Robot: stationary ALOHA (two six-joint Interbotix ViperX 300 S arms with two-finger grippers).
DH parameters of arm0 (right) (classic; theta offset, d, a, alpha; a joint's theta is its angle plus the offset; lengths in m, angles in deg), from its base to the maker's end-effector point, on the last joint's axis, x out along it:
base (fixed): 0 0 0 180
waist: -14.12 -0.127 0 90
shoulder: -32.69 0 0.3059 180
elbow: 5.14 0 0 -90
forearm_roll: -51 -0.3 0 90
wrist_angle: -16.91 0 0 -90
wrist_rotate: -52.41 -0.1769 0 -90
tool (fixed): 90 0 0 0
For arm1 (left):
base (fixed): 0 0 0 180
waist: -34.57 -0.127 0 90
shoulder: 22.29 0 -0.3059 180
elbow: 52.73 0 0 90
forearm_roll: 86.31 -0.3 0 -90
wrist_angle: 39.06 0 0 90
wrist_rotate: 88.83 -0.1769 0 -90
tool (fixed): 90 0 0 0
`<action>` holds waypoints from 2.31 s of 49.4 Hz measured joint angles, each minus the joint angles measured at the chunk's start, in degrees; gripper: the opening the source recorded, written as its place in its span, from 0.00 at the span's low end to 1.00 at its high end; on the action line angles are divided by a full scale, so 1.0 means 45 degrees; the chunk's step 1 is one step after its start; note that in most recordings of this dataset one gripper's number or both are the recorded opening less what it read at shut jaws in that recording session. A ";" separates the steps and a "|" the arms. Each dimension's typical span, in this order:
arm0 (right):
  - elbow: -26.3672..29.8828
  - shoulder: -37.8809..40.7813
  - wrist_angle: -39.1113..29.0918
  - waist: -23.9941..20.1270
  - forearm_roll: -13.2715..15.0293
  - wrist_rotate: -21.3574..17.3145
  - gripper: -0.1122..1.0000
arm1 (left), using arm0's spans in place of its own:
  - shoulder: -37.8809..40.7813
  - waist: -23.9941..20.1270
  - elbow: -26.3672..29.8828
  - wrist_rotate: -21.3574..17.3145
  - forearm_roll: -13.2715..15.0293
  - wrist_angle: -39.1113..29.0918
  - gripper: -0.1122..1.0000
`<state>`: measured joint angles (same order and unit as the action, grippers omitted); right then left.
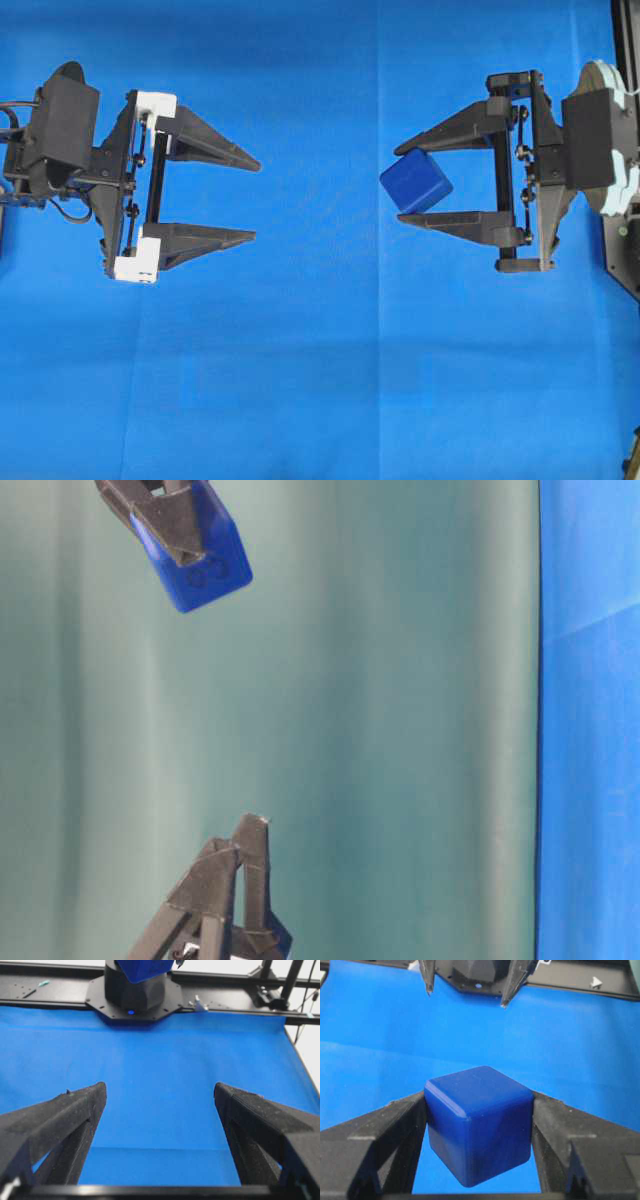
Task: Handover the blue block to the right arm after grasping it with the left arm, then place it in the designated position.
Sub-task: 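Carry the blue cube with the right gripper toward the right side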
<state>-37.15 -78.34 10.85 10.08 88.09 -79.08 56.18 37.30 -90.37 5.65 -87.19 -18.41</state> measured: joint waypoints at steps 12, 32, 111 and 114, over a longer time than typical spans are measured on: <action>0.0000 0.0000 -0.0098 -0.0020 0.0000 0.0000 0.57 | 0.0000 0.0000 0.0000 -0.0020 0.0000 0.0000 0.93; 0.0000 0.0000 -0.0098 -0.0020 0.0020 0.0000 0.57 | 0.0000 0.0000 0.0000 0.0000 0.0000 0.0020 0.93; 0.0020 0.0000 -0.4609 -0.1641 -0.0781 -0.0078 0.57 | -0.0020 0.0000 0.0000 0.0000 0.0000 0.0000 0.93; 0.0020 -0.0020 -0.4668 -0.1660 -0.0781 -0.0078 0.57 | 0.0000 0.0000 0.0000 0.0000 0.0000 0.0000 0.93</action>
<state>-37.06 -78.42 -10.16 2.61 84.57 -79.43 56.18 37.30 -90.37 5.65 -87.19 -18.41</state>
